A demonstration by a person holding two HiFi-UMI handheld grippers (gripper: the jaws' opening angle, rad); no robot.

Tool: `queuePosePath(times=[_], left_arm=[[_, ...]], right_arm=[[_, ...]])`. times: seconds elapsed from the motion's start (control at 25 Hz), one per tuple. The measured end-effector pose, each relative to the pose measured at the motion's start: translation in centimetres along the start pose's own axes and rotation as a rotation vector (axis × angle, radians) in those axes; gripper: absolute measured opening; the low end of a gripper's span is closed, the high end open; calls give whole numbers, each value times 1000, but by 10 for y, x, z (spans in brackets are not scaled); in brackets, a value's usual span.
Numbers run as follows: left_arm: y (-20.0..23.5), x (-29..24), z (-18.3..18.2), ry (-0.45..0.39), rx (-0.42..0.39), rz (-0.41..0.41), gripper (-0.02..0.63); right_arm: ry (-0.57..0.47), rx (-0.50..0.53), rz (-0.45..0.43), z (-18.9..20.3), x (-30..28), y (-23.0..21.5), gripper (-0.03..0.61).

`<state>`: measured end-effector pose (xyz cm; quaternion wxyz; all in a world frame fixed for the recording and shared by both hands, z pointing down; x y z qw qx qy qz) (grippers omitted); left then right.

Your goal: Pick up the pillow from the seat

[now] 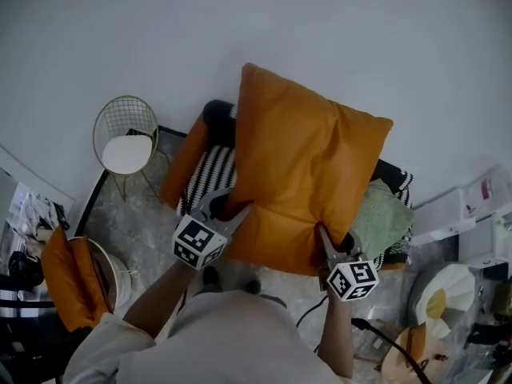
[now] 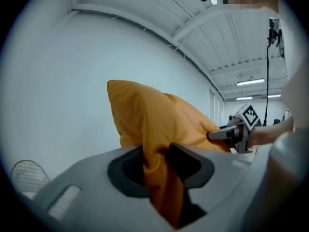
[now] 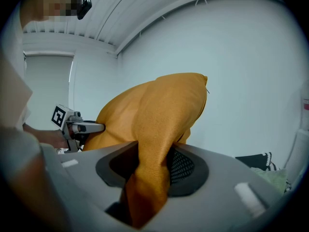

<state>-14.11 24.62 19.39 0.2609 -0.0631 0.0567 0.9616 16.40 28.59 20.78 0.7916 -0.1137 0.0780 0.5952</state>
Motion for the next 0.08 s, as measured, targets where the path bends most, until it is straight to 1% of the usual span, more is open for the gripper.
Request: queuePosePath(times=[0.08], left_arm=[[2, 1, 1, -4, -1, 0, 130]], right_arm=[[-1, 0, 1, 0, -2, 2, 175]])
Point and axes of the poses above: the fingertips, and each gripper's own axes: x backward along the fingers, y to its left, z out of its underside, the point moved 9 cm from there along x, backward along the fingers, and after that the axes turned 14 degrees about z, right-handed, at the moved point
